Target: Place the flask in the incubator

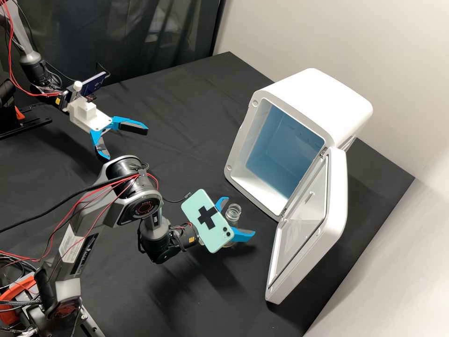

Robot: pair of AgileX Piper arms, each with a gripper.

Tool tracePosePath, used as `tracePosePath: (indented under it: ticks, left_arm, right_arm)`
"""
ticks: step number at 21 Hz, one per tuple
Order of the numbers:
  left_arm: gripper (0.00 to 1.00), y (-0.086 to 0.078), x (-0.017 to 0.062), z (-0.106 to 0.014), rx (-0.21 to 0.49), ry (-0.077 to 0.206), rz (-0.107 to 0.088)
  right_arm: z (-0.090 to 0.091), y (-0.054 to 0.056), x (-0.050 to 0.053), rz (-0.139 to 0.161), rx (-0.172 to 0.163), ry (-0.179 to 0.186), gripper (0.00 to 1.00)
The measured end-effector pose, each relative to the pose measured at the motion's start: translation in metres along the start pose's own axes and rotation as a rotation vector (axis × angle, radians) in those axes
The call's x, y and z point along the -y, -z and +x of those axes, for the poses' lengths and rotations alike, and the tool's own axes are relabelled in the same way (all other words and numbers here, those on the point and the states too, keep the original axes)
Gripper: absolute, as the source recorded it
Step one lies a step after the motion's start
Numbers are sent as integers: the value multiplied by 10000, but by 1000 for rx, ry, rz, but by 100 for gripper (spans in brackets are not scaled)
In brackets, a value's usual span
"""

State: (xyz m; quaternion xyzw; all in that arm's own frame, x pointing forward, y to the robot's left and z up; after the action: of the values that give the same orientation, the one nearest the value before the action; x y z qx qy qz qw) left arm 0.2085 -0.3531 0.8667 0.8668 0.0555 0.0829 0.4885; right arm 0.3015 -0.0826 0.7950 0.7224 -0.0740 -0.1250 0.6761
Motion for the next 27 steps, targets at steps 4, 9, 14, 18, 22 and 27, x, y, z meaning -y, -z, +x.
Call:
tracePosePath:
  ticks: [4, 9, 14, 18, 22, 27]
  left_arm:
    - [100, 0, 0, 0, 0, 0, 0]
    - [100, 0, 0, 0, 0, 0, 0]
    - [100, 0, 0, 0, 0, 0, 0]
    - [100, 0, 0, 0, 0, 0, 0]
    - [100, 9, -2, -3, -4, -1, 0]
    - [100, 23, -5, -7, -10, -2, -1]
  right_arm:
    - [-2, -17, -18, 2, 5, -6, 0]
    - [-2, -27, -25, 3, 8, -8, 0]
    - [-3, -37, -36, 4, 12, -12, 0]
    - [-3, -37, -36, 4, 12, -12, 0]
    - [-3, -37, -36, 4, 12, -12, 0]
    - [23, 47, -21, 4, 20, 8, 0]
